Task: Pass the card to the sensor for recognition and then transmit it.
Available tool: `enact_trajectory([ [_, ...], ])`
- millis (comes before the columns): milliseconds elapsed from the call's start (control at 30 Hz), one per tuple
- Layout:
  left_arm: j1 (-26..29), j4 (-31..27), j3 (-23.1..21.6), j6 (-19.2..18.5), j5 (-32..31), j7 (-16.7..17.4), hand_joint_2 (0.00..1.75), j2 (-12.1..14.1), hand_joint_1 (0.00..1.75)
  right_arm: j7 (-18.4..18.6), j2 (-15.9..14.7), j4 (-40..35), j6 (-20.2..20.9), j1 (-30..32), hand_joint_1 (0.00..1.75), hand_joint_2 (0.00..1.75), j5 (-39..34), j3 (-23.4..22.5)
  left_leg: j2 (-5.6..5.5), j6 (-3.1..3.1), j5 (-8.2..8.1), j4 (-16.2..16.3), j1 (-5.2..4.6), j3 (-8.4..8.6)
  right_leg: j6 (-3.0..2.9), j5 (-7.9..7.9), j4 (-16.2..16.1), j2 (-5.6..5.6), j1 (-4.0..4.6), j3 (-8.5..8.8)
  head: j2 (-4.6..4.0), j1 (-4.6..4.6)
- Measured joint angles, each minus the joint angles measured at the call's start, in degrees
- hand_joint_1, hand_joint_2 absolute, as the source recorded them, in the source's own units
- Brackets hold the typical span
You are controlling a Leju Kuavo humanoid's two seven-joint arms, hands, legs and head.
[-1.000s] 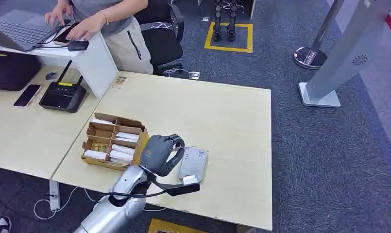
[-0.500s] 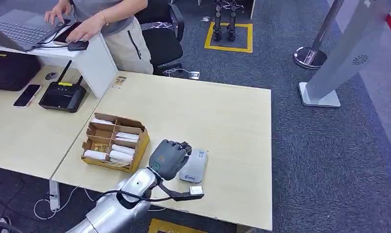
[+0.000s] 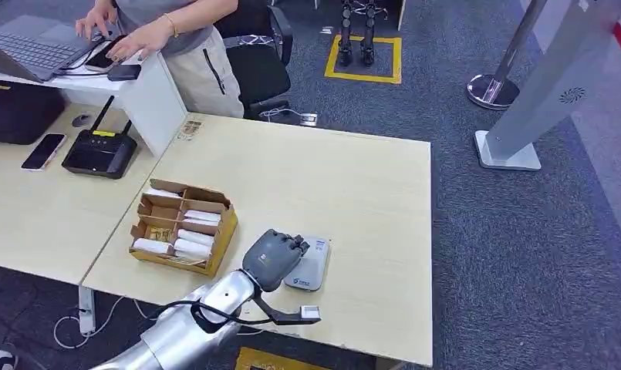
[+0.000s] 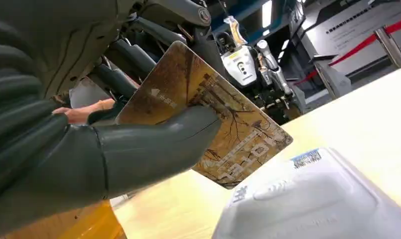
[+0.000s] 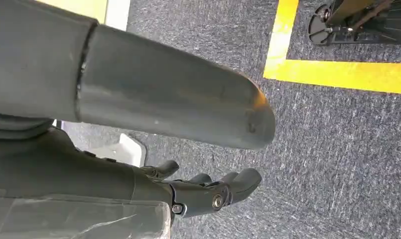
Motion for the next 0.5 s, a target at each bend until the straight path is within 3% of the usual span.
enact_trajectory([
  [500, -1.1, 2.2, -2.2, -1.0, 2.2, -1.2, 1.75, -0.3, 1.75, -0.1, 0.0, 0.0, 0.0, -0.1, 0.0, 0.0, -0.6, 0.0, -0.01, 0.0, 0.0, 0.0, 0.0, 0.01, 0.0, 0.0, 0.0, -0.01, 0.0, 0.02, 0.0, -0.02],
])
